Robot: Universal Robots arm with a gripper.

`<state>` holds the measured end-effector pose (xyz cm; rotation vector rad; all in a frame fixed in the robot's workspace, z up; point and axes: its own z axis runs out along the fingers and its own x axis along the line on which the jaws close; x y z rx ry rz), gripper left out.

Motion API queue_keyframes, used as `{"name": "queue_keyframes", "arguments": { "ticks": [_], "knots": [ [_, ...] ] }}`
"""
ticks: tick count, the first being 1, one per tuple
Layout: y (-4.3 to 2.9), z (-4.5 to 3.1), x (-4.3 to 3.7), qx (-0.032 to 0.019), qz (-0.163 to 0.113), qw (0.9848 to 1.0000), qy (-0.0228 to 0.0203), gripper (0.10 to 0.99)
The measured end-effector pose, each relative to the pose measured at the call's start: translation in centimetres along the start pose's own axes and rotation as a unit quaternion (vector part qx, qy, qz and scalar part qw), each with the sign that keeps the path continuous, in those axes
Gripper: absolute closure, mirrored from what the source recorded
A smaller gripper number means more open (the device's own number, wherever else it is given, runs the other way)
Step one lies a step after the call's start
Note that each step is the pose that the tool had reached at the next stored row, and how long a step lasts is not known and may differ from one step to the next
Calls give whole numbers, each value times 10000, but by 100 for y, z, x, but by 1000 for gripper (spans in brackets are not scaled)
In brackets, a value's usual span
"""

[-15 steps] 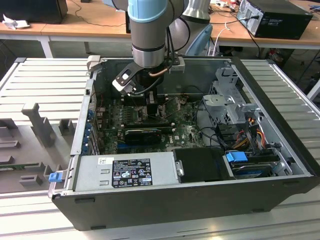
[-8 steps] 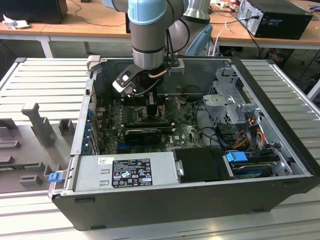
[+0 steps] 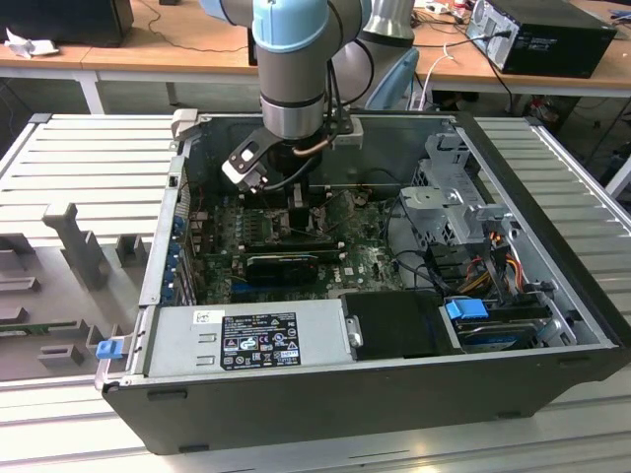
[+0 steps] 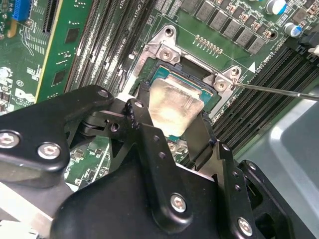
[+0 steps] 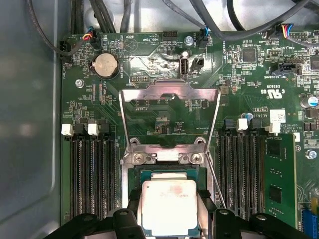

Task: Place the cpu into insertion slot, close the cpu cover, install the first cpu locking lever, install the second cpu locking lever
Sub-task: 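Place the cpu into insertion slot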

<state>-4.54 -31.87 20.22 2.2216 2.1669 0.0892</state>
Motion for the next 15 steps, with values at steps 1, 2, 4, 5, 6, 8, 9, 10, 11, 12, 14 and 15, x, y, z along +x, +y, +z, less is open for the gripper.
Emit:
{"name": "queue_keyframes", "arguments": {
  "ticks": [1,2,4,5,6,8,9,10,11,12,14,15],
  "knots": [
    [0,3,0,0,0,10000,0,557],
    [-1,6,-1,1,0,10000,-1,557],
    [0,8,0,0,0,10000,0,557],
    [-1,8,0,0,0,10000,-1,557],
    [0,8,0,0,0,10000,-2,557],
    [0,9,0,0,0,10000,-4,545],
    [4,10,0,0,0,10000,-4,478],
    [9,-77,2,0,-1,10000,-23,478],
    [11,-96,3,0,-3,10000,-51,490],
    [12,-105,3,-1,-4,10000,-53,624],
    [12,-116,3,-1,-4,10000,-57,682],
    [12,-122,3,-1,-4,10000,-59,745]
  ]
}}
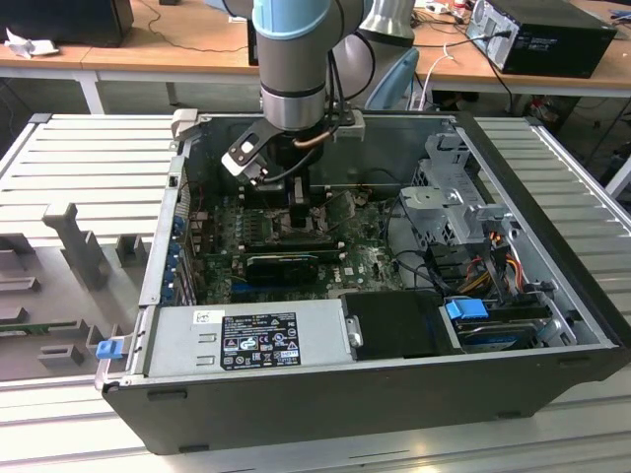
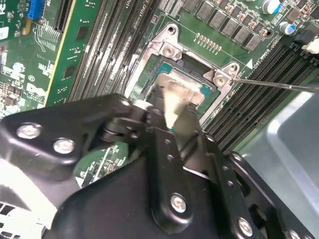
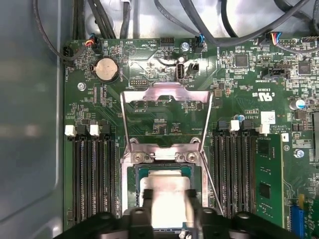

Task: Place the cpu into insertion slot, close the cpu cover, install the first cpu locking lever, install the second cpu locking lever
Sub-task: 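Place the cpu into insertion slot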

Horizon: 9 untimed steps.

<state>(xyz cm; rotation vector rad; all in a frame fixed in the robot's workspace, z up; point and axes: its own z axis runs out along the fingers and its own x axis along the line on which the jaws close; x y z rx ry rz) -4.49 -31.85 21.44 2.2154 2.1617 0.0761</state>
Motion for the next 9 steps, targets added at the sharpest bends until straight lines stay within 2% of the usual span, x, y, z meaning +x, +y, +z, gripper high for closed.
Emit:
{"name": "queue_keyframes", "arguments": {
  "ticks": [1,2,4,5,6,9],
  "knots": [
    [0,-5,0,0,0,10000,-2,804],
    [1,-10,0,0,0,10000,-4,804],
    [2,-22,0,0,-1,10000,-10,925],
    [2,-29,0,0,-1,10000,-11,925],
    [2,-33,1,0,-1,10000,-11,980],
    [4,-57,0,0,-1,10000,-14,980]
  ]
}}
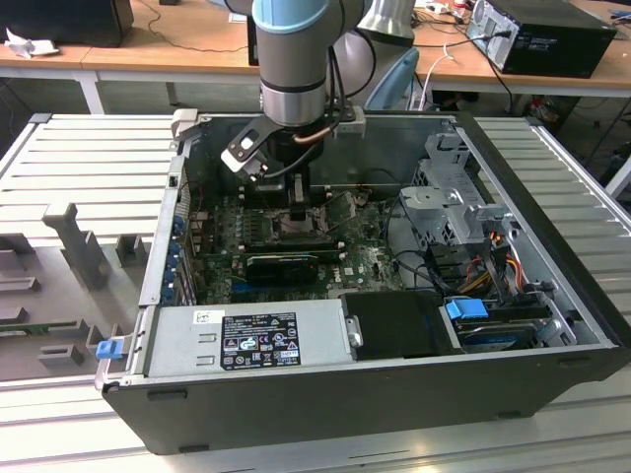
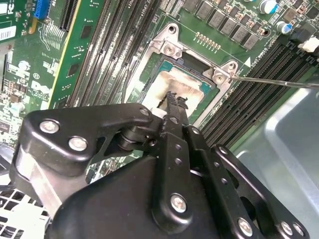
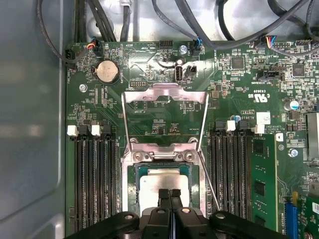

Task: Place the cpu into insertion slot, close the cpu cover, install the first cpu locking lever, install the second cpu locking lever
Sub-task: 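Place the cpu into insertion slot, then close the cpu cover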

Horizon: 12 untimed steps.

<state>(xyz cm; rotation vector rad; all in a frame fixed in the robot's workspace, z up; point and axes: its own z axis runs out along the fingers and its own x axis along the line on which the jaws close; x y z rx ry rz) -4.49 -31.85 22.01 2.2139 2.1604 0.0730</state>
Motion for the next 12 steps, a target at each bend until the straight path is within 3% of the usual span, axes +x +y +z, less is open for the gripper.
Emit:
{"name": "queue_keyframes", "arguments": {
  "ticks": [12],
  "knots": [
    [30,-54,-6,0,0,10000,-7,980]
  ]
}}
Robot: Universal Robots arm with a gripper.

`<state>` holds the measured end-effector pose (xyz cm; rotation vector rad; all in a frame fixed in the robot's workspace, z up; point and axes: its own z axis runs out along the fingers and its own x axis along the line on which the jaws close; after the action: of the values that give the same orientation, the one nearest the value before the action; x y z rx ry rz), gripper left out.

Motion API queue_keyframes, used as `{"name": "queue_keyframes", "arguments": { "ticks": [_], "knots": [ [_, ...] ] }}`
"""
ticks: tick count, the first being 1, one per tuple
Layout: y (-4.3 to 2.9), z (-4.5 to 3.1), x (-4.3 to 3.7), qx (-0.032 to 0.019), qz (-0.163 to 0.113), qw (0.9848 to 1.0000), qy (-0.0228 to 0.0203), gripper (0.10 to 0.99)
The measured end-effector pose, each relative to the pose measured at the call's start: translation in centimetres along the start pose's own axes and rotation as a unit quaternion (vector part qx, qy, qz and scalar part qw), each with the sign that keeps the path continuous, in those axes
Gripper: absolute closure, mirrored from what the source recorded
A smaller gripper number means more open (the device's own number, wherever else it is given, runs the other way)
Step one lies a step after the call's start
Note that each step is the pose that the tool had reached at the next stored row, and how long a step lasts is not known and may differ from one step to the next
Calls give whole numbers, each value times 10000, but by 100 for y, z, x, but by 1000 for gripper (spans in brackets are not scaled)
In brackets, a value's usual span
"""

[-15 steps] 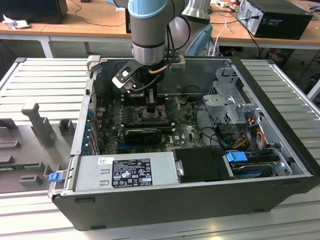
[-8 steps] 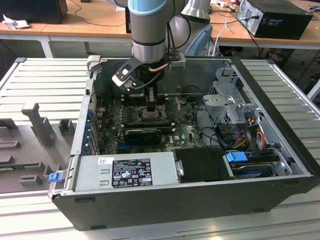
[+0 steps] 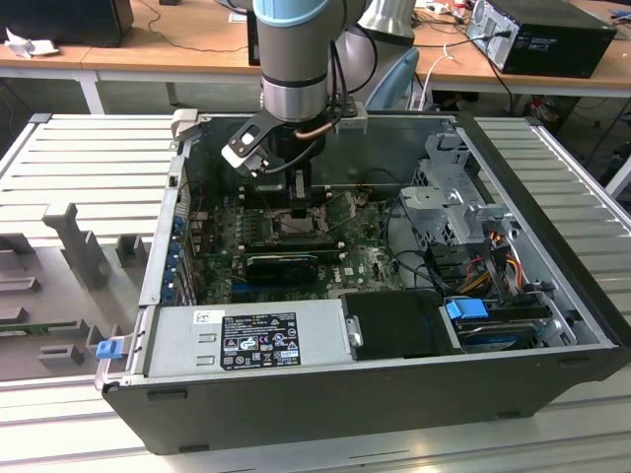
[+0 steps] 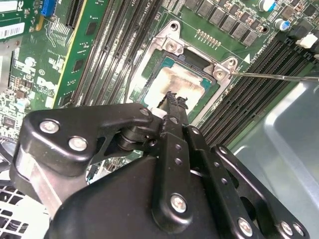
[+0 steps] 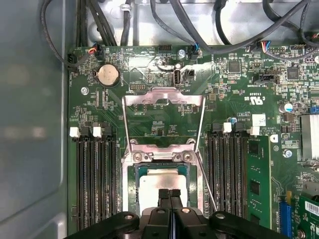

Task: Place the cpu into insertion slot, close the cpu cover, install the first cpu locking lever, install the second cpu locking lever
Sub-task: 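Close the cpu cover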

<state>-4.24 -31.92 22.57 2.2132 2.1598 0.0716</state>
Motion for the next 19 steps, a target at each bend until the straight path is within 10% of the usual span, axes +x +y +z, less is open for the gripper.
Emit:
{"name": "queue_keyframes", "arguments": {
  "ticks": [7,19],
  "knots": [
    [70,4,0,9,0,10000,0,980],
    [138,-252,20,9,0,10000,1,980]
  ]
}}
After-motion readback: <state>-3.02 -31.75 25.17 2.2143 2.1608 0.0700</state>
